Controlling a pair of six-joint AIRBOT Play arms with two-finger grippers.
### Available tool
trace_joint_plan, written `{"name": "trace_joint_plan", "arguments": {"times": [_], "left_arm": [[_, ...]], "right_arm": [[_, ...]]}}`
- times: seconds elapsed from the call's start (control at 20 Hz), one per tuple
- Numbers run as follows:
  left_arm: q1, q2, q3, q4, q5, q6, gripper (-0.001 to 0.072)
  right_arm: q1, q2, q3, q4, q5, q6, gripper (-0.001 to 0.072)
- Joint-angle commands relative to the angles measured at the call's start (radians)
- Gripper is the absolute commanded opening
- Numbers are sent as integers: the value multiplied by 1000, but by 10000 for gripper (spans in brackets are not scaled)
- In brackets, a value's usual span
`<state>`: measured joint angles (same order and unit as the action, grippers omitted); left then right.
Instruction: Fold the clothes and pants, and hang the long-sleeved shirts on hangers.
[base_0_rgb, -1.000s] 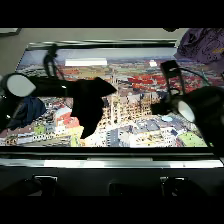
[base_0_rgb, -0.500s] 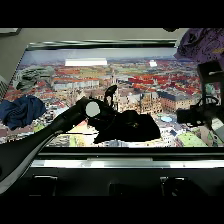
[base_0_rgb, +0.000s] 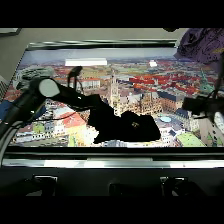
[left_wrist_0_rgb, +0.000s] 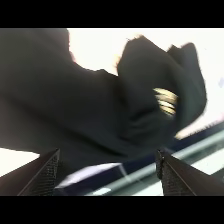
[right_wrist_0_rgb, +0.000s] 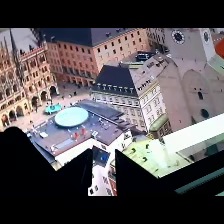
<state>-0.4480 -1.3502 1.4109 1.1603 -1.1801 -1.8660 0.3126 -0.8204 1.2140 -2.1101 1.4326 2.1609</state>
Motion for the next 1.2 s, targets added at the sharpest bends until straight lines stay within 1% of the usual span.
{"name": "trace_joint_plan", "arguments": {"times": [0.0, 0.05, 0.1, 0.15, 0.2, 0.25, 0.3, 0.35, 0.4, 0.45, 0.5, 0.55, 0.6, 0.65, 0.8, 0.95, 1.15], "left_arm": [[123, 69, 0, 67, -60, 11, 681], [144, 69, 0, 68, -60, 11, 681], [163, 65, 0, 68, -60, 11, 680], [177, 63, 0, 68, -60, 11, 681], [187, 61, 0, 68, -58, 11, 680], [195, 60, 0, 68, -58, 11, 680], [201, 60, 0, 68, -57, 11, 680], [204, 59, 0, 68, -57, 11, 680], [203, 58, 0, 71, -53, 11, 680], [203, 58, 0, 71, -50, 11, 680], [203, 57, 0, 71, -50, 6, 680], [203, 57, 0, 71, -50, 6, 681], [203, 56, 0, 72, -49, 6, 682], [203, 55, 0, 72, -50, 7, 683], [203, 45, 0, 72, -50, 8, 683], [203, 35, 0, 72, -46, 7, 683], [203, 32, 0, 71, -33, 7, 683]], "right_arm": [[-294, -31, -19, 262, -167, 47, 198], [-410, -64, -53, 404, -189, -32, 198], [-521, -107, -99, 575, -184, -150, 205], [-626, -155, -159, 768, -164, -296, 239], [-715, -201, -232, 961, -156, -459, 241], [-770, -234, -295, 1097, -143, -602, 240], [-801, -254, -351, 1183, -128, -706, 240], [-800, -259, -393, 1201, -145, -748, 241], [-793, -259, -433, 1197, -170, -752, 251], [-793, -261, -465, 1169, -196, -751, 294], [-793, -269, -493, 1133, -218, -745, 322], [-793, -284, -513, 1093, -233, -737, 370], [-793, -304, -526, 1085, -244, -737, 408], [-793, -332, -530, 1094, -255, -745, 422], [-793, -419, -530, 1221, -256, -867, 434], [-793, -488, -530, 1228, -262, -893, 433], [-793, -518, -531, 1257, -290, -931, 431]]}}
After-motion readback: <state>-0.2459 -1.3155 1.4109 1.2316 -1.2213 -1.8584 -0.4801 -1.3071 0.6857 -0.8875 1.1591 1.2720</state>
